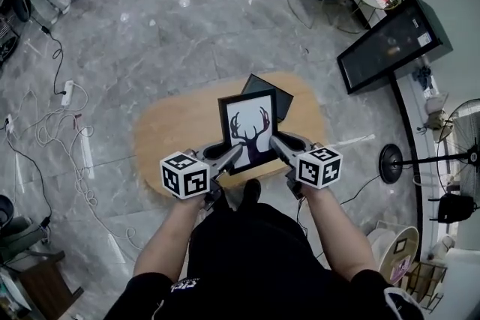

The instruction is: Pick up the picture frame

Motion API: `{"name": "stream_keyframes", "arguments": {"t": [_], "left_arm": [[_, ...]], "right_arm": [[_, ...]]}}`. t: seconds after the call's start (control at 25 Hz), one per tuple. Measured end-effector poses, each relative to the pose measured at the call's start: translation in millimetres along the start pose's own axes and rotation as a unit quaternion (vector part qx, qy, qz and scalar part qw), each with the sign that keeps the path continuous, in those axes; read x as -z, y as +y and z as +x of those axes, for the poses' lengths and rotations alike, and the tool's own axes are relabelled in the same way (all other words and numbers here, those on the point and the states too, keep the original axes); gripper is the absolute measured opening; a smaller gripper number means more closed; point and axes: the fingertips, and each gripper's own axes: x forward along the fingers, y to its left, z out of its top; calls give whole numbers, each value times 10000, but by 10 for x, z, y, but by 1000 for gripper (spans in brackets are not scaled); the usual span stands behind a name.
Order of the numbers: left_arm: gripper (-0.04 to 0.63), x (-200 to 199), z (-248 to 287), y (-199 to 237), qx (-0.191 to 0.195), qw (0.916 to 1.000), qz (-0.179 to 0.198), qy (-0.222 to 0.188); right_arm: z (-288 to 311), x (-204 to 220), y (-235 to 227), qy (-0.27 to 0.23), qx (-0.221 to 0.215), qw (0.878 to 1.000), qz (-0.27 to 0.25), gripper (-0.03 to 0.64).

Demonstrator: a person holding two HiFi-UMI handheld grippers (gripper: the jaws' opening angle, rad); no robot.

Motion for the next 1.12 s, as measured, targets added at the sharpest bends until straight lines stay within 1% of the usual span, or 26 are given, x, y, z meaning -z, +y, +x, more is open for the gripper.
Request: {"name": "stream_keyframes", "arguments": {"t": [0.08,0.16,0.32,0.44,0.6,0.72,0.8,0.84,1.0,1.12], "left_arm": [[67,-36,-44,-115,102,9999,103,36],[65,-73,-37,-220,105,9997,212,63],[36,-144,196,-552,53,9992,399,-61],[25,-199,263,-743,80,9990,390,-201],[23,-256,201,-805,72,9989,315,-330],[21,-279,254,-882,-120,9983,330,-465],[21,-296,379,-990,-258,9971,374,-604],[21,-310,432,-1045,-340,9963,427,-661],[21,-394,330,-1201,-765,9908,775,-805],[21,-473,332,-1339,-1174,9824,1093,-957]], "right_arm": [[-90,-94,88,-137,44,9997,-173,71],[-189,-172,145,-239,27,9993,-270,72],[-494,-249,12,-397,-127,9989,-223,72],[-627,-277,-34,-458,-292,9985,-97,74],[-701,-326,47,-648,-656,9957,-115,80],[-929,-330,-34,-725,-932,9926,-289,84],[-1175,-330,-226,-789,-984,9911,-426,78],[-1296,-330,-323,-828,-978,9906,-468,64],[-1599,-287,-443,-915,-897,9903,-530,26],[-1788,-275,-621,-931,-912,9891,-685,9]]}}
